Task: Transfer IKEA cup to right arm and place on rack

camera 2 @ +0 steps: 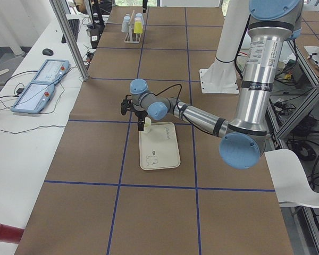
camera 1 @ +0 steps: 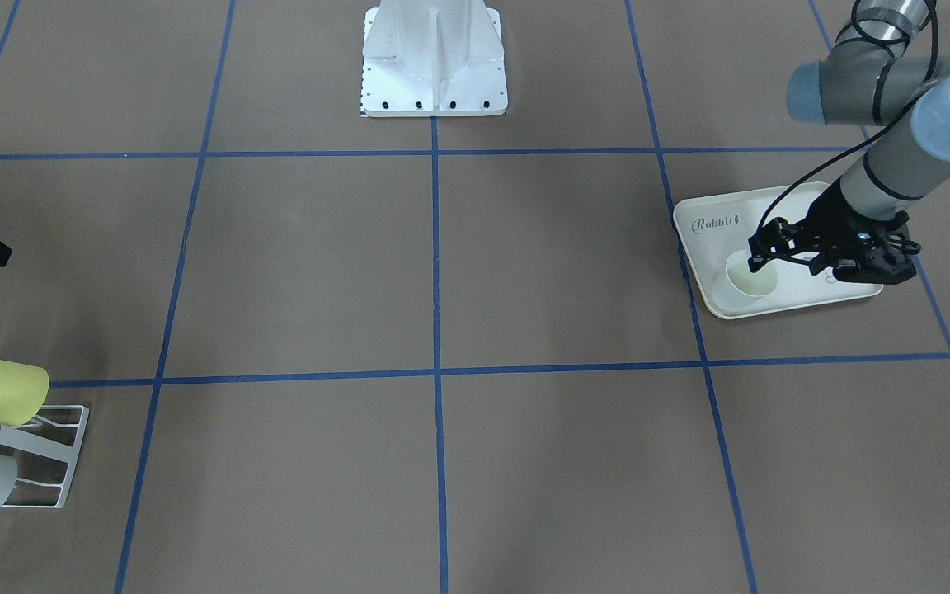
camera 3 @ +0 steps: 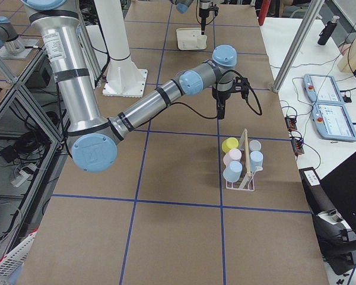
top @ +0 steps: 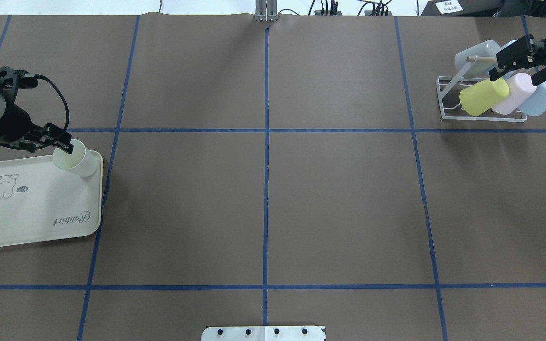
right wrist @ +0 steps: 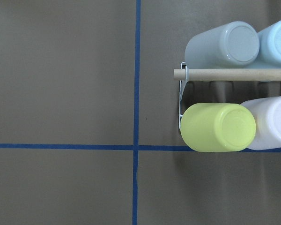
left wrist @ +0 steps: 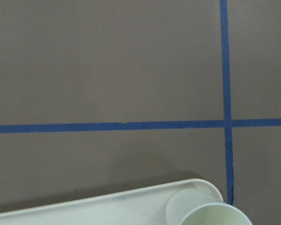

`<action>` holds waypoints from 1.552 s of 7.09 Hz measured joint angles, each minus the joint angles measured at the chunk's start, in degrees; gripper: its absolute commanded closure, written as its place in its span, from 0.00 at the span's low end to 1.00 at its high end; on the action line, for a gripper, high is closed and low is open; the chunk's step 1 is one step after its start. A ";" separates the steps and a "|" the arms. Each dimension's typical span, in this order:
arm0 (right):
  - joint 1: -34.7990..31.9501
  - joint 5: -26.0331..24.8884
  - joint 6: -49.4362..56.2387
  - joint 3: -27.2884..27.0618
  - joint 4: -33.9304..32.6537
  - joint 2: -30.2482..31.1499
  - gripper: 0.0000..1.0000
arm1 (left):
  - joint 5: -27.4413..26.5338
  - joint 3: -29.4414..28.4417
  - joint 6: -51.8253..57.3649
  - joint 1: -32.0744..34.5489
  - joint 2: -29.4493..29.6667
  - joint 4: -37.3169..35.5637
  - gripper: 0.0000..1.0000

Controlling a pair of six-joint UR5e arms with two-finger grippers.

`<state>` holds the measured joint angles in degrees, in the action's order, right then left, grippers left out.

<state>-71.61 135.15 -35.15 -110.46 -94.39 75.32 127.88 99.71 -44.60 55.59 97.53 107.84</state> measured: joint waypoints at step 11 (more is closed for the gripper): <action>0.21 -0.06 0.38 0.09 0.03 0.42 0.00 | 0.75 -3.83 -0.52 -2.51 0.51 -0.24 1.00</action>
<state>-71.41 135.09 -34.77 -110.38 -94.36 75.74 128.63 95.88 -45.12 53.08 98.04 107.60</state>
